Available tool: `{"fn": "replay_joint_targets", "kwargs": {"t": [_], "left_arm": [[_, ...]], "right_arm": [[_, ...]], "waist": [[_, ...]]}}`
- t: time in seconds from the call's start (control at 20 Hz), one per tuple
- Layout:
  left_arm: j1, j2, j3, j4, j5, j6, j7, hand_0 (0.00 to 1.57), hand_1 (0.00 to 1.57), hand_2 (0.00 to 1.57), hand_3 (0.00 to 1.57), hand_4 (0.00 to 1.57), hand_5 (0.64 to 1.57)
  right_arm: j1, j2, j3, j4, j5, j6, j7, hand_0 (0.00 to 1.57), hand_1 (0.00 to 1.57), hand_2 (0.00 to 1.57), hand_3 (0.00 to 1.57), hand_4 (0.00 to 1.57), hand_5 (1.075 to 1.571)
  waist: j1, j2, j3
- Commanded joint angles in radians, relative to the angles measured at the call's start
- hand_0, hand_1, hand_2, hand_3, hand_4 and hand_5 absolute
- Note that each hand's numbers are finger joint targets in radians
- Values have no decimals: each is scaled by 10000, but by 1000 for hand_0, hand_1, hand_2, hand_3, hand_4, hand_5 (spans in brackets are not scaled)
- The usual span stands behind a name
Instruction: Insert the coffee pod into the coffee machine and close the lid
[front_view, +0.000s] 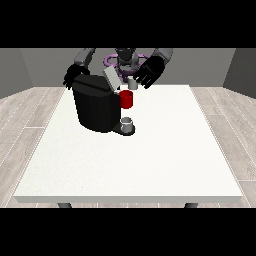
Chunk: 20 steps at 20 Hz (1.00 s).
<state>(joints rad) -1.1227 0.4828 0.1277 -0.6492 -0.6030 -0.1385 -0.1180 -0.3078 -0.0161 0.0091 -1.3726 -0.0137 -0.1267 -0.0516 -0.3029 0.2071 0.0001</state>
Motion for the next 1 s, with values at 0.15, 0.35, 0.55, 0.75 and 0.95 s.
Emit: {"fn": "replay_joint_targets", "kwargs": {"t": [0.15,0.35,0.55,0.75,0.95], "left_arm": [[-318,59,37,166,-77,-195,-41,1277,1277,1303,1236,488,1571],[-380,15,68,351,-120,-221,-1,1292,1292,1315,1222,498,1571],[-722,-51,40,250,-310,120,220,1316,1316,1328,1225,510,1571],[-355,-600,-195,45,-302,-38,52,1251,1251,1294,1208,506,1571],[-806,-163,-42,215,-309,-334,35,1185,1185,1264,1195,497,1571]], "right_arm": [[-182,-328,-212,-292,154,-183,510,0,0,0,0,541,1571],[-168,-157,-91,-436,244,-313,403,0,0,0,0,459,1571],[-124,-38,-244,-238,136,-328,-272,0,0,0,0,519,1571],[-359,-697,-1081,269,-430,86,2,0,0,0,0,514,1571],[-417,-315,-791,125,-260,-226,-19,0,0,0,0,499,1571]], "waist": [[-43,137,0],[-75,359,0],[-177,716,3],[293,391,4],[196,592,3]]}}
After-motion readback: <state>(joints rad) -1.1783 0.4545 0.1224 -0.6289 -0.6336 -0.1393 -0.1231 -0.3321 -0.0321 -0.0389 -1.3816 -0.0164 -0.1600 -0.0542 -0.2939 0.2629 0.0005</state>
